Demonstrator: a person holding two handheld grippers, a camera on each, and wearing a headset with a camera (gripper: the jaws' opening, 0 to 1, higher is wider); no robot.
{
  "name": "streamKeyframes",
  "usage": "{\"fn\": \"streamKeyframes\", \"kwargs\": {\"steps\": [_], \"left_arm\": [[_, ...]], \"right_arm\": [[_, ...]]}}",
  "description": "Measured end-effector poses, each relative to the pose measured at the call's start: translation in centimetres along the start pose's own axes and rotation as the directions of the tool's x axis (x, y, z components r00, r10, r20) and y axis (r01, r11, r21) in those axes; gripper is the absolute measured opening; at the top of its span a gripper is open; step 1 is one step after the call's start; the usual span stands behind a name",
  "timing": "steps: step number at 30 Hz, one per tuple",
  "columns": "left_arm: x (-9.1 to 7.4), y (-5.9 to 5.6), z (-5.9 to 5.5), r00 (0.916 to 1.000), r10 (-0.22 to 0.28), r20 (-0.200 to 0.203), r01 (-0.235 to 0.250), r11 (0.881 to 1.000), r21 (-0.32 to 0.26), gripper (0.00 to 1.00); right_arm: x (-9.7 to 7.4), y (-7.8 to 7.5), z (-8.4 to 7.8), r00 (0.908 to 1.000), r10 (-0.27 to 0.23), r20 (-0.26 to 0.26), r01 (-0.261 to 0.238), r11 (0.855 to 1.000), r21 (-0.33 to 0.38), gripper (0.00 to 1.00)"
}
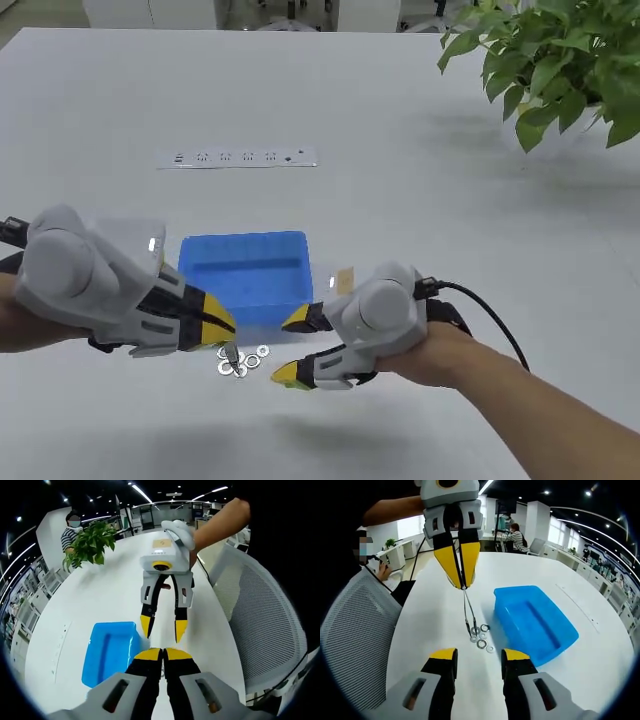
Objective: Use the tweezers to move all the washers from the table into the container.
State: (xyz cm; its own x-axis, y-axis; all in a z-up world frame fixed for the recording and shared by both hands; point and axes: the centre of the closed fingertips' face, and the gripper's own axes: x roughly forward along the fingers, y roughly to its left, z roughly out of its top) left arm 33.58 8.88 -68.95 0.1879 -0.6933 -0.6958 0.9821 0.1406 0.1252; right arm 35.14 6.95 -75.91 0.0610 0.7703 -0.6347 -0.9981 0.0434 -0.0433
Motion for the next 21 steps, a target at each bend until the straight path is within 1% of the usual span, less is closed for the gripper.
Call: {"fn": "streamKeyframes", "kwargs": {"steps": [14, 18, 20, 21], "left_arm": [[0.31, -0.18, 0.05, 0.9999, -0.015, -0.003, 0.015, 1.000, 0.000, 0.05], [0.38, -0.14, 0.13, 0.9999, -0.013, 0.008, 0.013, 1.000, -0.008, 0.05], [0.45, -0.18, -0.02, 0.9999, -0.015, 0.003, 0.015, 1.000, -0.008, 0.05], [0.46, -0.17, 0.08, 0.9998, -0.015, 0.010, 0.015, 1.000, -0.009, 0.05]], "right_arm": [[0.01, 0.03, 0.00, 1.0000, 0.003, -0.003, -0.003, 1.000, -0.005, 0.37], [0.03, 0.14, 0.03, 1.0000, 0.008, -0.002, -0.008, 1.000, -0.008, 0.37], [0.07, 0.20, 0.14, 0.9999, 0.010, 0.001, -0.010, 1.000, -0.009, 0.37], [0.14, 0.22, 0.24, 0.9999, 0.013, 0.005, -0.013, 1.000, -0.010, 0.37]]}}
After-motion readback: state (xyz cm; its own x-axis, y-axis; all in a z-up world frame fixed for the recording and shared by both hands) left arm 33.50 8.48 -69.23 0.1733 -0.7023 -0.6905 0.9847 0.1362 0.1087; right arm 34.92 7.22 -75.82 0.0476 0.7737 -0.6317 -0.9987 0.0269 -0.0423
